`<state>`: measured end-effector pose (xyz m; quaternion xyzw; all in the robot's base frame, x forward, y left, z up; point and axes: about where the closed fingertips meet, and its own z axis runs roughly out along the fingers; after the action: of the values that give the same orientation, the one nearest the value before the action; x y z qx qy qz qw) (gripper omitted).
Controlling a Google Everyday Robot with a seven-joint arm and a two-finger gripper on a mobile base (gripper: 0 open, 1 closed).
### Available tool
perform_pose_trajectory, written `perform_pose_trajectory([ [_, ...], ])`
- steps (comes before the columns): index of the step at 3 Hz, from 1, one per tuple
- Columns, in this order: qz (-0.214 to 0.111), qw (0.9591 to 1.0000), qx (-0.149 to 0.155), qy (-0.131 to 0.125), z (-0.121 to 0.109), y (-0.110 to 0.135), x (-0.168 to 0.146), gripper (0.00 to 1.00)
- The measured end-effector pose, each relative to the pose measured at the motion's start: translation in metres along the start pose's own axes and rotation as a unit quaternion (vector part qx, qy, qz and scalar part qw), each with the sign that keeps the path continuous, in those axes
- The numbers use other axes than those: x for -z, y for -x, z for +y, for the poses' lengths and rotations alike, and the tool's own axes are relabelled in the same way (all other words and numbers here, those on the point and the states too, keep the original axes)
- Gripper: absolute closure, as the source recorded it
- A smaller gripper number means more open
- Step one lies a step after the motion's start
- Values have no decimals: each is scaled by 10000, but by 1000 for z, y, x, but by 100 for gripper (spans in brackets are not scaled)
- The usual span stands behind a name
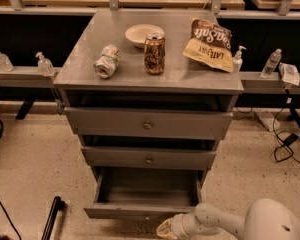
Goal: Close bottom drawer
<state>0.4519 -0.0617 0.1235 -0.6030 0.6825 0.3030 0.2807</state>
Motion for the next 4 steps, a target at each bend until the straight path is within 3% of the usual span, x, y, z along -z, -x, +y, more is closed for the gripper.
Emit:
perform_pose_trajectory([
  [2, 9, 9999, 113, -19, -25, 11, -4, 100],
  [4, 191, 9989, 164, -385, -80, 14, 0, 100],
])
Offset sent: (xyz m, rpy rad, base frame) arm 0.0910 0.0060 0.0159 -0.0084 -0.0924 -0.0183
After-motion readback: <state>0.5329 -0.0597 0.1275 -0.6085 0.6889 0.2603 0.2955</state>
